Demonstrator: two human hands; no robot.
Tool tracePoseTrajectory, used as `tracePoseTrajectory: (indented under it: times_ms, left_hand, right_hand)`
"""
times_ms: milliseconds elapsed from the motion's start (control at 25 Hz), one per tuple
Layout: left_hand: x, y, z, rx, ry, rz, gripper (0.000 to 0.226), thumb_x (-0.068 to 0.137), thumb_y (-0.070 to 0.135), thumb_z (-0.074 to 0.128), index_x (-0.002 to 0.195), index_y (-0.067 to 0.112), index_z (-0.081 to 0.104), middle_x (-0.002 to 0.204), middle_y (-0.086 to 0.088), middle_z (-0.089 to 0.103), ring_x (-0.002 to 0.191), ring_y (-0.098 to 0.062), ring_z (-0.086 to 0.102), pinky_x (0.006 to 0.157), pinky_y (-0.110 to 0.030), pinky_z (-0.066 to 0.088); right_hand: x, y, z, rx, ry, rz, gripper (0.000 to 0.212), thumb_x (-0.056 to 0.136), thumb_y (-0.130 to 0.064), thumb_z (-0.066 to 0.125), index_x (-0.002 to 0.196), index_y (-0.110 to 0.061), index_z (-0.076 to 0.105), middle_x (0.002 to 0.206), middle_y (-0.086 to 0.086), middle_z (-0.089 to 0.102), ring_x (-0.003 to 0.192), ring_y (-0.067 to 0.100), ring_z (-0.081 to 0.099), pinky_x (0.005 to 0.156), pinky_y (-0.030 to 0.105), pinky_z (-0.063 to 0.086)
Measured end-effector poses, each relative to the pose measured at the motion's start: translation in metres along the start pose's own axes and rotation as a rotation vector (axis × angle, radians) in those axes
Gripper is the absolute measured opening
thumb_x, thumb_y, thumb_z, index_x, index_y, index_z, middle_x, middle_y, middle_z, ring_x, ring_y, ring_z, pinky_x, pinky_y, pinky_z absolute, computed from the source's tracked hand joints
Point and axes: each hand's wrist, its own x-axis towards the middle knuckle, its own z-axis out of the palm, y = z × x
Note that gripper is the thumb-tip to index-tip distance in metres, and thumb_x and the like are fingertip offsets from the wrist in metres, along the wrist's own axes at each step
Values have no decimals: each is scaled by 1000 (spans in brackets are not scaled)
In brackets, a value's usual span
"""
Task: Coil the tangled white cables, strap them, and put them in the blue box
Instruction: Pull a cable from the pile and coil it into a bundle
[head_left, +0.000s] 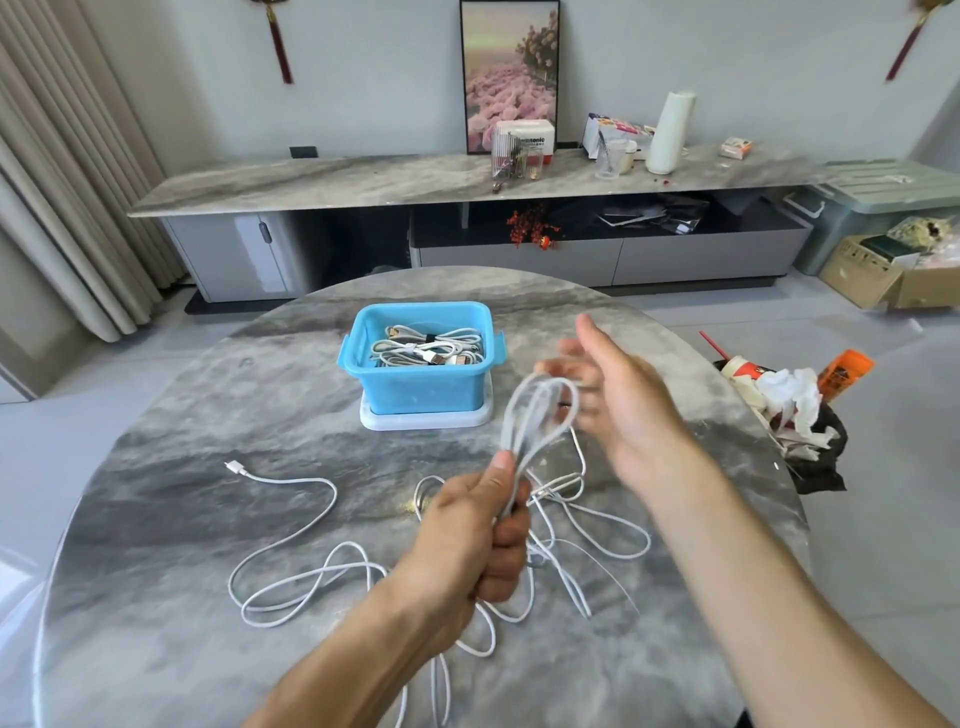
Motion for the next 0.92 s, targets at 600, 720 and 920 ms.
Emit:
tracePoseTrajectory:
  times_ms: [600, 720, 920]
  left_hand:
    - [24, 16, -16, -170, 167, 44, 38, 101, 46, 39, 76, 17, 44, 58, 3, 20, 36, -4, 14, 37, -9, 12]
    - [26, 15, -14, -162, 170, 29, 38, 100, 46, 40, 76, 17, 44, 57, 3, 21, 35, -4, 15, 36, -8, 13]
    - [27, 12, -12, -170, 210, 49, 39, 101, 45, 39, 75, 17, 44, 55, 3, 25, 35, -5, 18, 35, -11, 14]
  right_hand:
    - [129, 95, -122, -1504, 161, -356, 27, 87, -8, 64, 114, -13, 64, 116, 5, 66, 107, 28, 60, 83, 35, 50]
    - [134, 99, -125, -1381, 260, -292, 26, 89, -6, 65, 115, -10, 65, 103, 6, 69, 93, 23, 60, 78, 28, 46]
    - [121, 71, -113, -1093, 309, -381, 19, 83, -3, 69, 90, -21, 67, 79, -5, 66, 87, 22, 62, 70, 27, 45]
